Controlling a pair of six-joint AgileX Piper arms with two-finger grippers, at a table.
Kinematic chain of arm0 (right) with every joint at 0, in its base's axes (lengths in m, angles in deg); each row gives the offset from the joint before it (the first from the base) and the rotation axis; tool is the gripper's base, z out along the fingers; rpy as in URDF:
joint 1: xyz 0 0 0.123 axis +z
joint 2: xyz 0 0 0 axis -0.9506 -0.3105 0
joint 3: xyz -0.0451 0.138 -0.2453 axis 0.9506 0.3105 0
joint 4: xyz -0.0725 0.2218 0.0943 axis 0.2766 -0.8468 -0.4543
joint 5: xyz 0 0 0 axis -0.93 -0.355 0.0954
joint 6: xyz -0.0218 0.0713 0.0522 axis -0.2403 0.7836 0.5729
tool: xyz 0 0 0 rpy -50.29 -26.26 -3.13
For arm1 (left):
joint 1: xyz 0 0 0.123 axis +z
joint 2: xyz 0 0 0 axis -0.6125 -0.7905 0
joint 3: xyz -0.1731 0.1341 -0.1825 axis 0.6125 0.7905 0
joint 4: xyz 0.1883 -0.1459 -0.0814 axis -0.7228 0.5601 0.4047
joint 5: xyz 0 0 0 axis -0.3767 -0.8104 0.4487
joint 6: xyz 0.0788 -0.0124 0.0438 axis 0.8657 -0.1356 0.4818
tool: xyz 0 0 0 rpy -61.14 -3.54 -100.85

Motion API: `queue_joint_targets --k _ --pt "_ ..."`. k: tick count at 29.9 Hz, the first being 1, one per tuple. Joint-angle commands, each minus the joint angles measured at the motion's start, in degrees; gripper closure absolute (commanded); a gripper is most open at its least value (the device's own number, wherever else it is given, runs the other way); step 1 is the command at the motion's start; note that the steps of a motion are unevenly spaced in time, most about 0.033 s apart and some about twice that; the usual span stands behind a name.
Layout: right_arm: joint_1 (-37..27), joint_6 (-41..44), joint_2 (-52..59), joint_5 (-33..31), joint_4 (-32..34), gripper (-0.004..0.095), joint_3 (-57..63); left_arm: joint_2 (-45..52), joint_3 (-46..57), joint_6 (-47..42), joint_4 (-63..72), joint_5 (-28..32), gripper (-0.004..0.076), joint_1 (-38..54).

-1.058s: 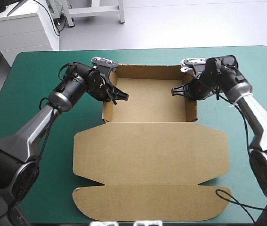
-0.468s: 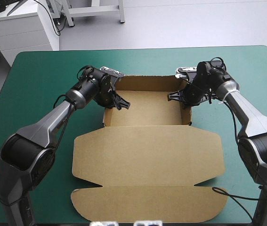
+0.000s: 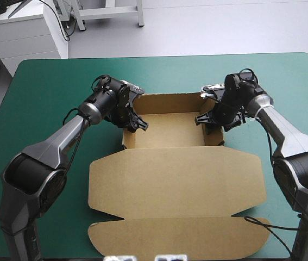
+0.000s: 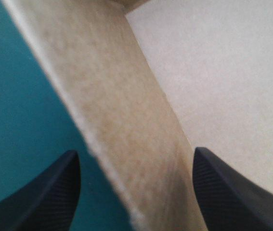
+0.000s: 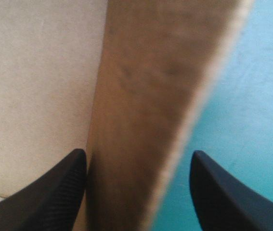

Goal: Fold the box

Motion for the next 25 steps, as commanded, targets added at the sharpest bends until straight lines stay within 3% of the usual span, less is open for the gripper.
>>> queue_joint_targets --k 1,8,12,22,25 --pt "-0.16 -1.15 6.56 0.7 1.29 0.0231 -1.72 6.56 -3.61 0.23 -0.62 0.72 0.0236 0.0" --pt "-0.26 -1.54 13.6 -1.05 3.55 0.0233 -3.46 12.82 -6.29 0.75 -2.75 -1.1 0.0239 0.0" --pt "-0.26 -1.96 17.37 -0.94 3.55 0.0233 -3.46 17.42 -6.29 3.38 -3.37 -4.56 0.0302 0.0" --pt "-0.26 -2.08 19.14 -2.26 2.7 0.0233 -3.46 31.04 -2.62 8.44 -3.12 -7.43 0.0704 0.0" --pt "-0.26 -2.08 19.14 -1.86 2.56 0.0233 -3.46 35.47 0.74 9.94 -3.01 -7.43 0.0731 0.0"
